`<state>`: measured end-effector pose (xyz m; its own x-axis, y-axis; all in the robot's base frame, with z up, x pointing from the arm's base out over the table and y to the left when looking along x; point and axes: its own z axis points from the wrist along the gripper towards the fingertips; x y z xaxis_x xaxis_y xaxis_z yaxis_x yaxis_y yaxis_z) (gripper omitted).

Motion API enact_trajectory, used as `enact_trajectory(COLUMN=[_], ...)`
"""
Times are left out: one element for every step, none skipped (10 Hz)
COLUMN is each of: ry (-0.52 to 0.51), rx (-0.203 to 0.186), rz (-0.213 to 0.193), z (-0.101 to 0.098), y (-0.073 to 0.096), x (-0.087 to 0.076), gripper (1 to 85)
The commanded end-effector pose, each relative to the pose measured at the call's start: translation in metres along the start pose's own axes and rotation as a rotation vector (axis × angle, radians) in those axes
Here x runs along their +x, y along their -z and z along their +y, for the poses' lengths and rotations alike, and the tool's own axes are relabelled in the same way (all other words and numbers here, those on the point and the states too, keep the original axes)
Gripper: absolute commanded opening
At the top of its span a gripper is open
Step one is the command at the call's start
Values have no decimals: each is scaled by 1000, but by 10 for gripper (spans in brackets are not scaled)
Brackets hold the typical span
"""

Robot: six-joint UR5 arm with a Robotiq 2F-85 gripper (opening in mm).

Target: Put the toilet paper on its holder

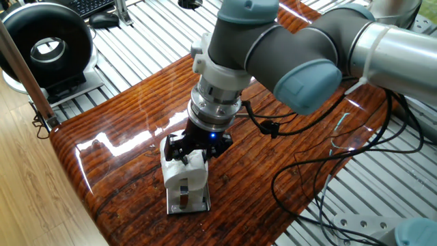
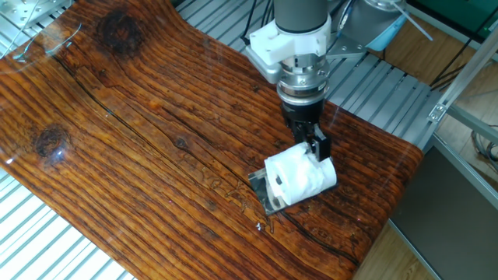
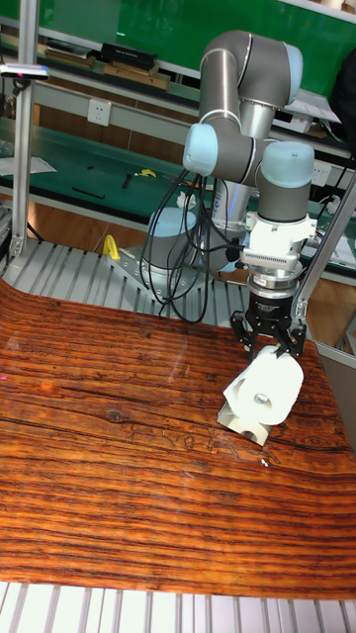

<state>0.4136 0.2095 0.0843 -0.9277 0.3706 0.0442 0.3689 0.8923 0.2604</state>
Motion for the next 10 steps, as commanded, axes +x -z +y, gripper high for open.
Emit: enact_trajectory(ry=[43, 55, 72, 86, 100, 108, 112, 117, 130, 152], rx=[-34, -36, -42, -38, -29, -23, -6, -1, 7, 5], rz=[5, 1, 1, 3, 11, 14, 26, 36, 46, 47], z=[5, 5, 6, 3, 0, -2, -4, -6, -10, -15], y=[2, 2, 4, 6, 8, 11, 16, 20, 23, 27], x=[1, 0, -2, -3, -3, -5, -5, -7, -9, -15], gripper=[513, 573, 627, 667, 697, 707, 703, 697, 657, 590])
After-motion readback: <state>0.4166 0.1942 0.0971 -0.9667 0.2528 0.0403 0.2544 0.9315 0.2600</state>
